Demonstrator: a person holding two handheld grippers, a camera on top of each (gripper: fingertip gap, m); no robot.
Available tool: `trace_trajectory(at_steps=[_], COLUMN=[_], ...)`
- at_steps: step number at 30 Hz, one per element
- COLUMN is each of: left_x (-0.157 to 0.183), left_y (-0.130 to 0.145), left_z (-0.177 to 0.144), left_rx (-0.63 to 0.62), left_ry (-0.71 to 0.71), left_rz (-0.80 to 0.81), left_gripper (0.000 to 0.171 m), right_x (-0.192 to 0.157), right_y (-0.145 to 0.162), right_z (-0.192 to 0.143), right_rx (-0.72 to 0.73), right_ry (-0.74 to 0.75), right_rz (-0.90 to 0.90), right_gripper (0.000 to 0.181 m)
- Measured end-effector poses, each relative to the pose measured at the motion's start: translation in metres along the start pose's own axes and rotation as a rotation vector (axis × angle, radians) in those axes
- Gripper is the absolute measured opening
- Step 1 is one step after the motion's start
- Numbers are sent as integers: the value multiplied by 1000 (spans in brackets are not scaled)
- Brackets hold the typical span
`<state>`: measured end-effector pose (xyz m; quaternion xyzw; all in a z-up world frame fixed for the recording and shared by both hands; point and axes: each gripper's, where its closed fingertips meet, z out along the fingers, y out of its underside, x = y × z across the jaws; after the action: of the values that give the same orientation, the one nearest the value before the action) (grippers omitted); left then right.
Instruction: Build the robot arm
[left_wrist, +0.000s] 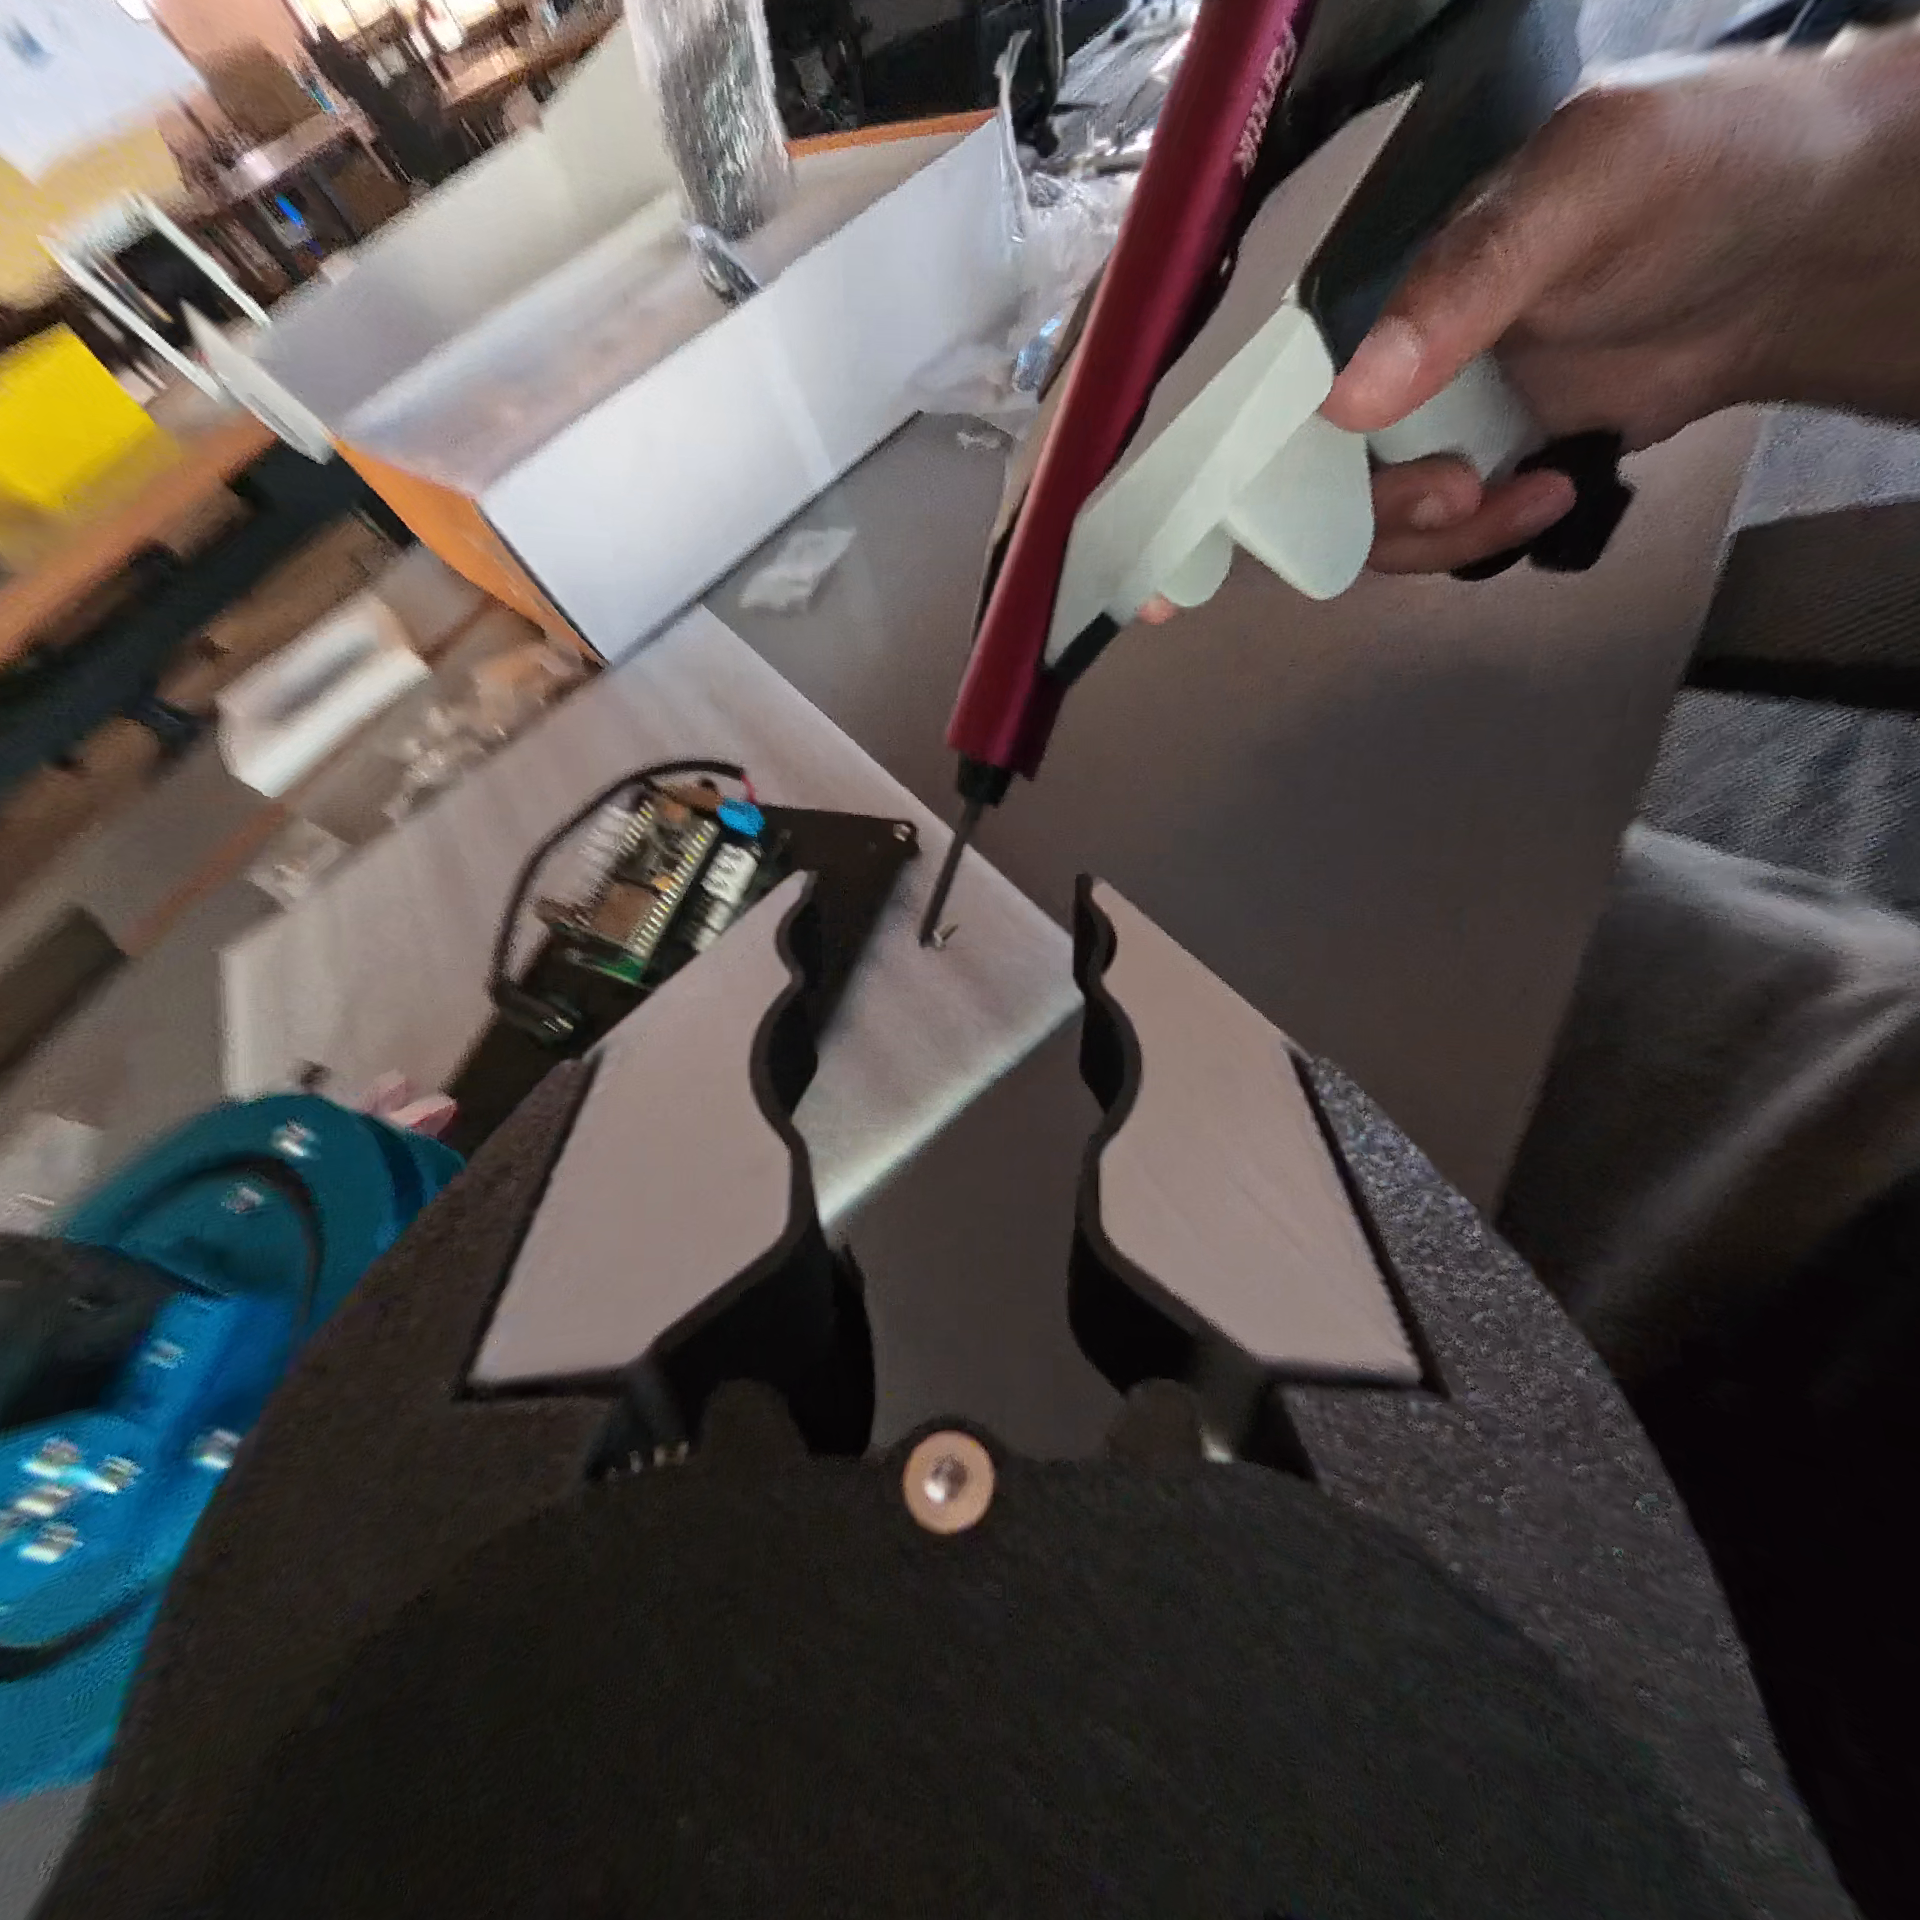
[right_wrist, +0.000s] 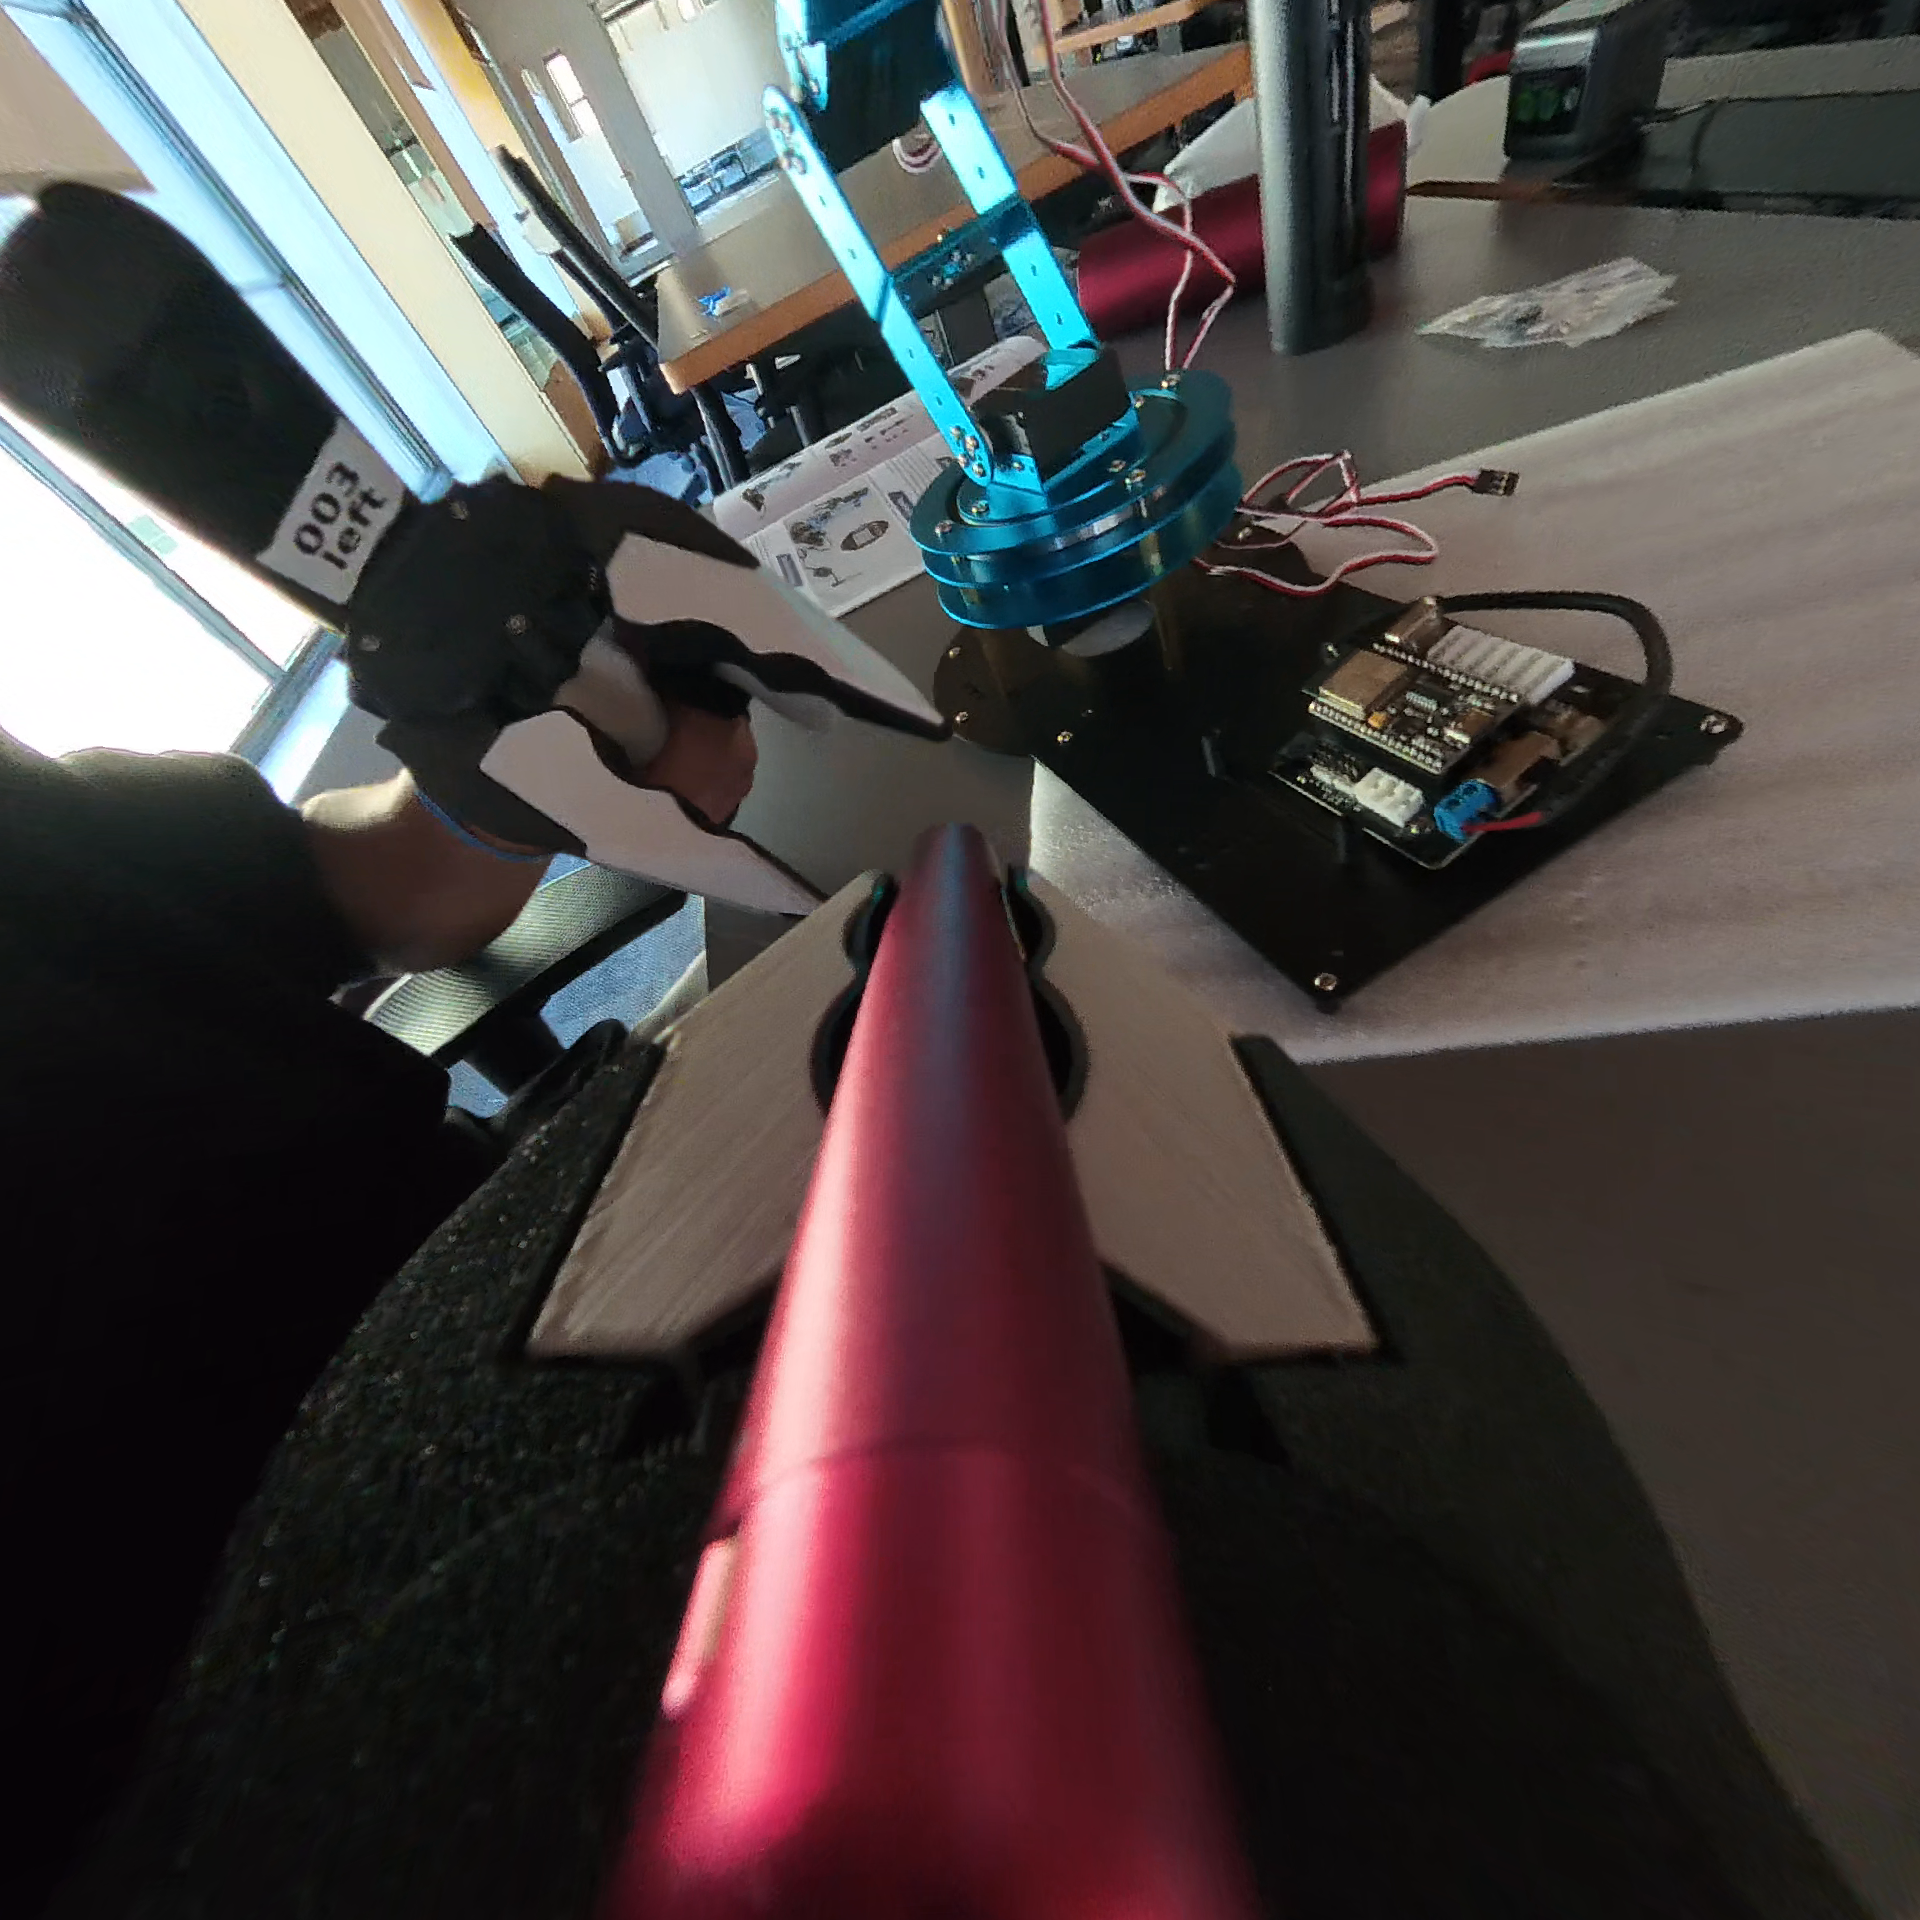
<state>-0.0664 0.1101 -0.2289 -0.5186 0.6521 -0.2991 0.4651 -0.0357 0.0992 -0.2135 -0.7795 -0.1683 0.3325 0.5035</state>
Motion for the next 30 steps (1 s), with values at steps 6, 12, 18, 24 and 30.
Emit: trace_trajectory(at_steps=[6, 12, 18, 24, 30], left_x=[-1, -14, -19, -20, -21], left_y=[-17, -24, -19, -15, -10], left_z=[25, 32, 39, 43, 46], left_rx=[5, 35, 25, 27, 23], left_ry=[-174, -372, -436, -442, -433], left_rz=[358, 548, 601, 575, 547], left_gripper=[44, 22, 21, 21, 20], right_x=[-13, -6, 4, 9, 13], right_y=[-5, -11, -8, -5, -3], right_z=[12, 13, 15, 17, 19], right_rx=[27, 73, 80, 85, 49], right_ry=[97, 214, 229, 245, 241], right_rz=[-367, -519, -530, -558, -481], right_gripper=[21, 20, 20, 20, 20])
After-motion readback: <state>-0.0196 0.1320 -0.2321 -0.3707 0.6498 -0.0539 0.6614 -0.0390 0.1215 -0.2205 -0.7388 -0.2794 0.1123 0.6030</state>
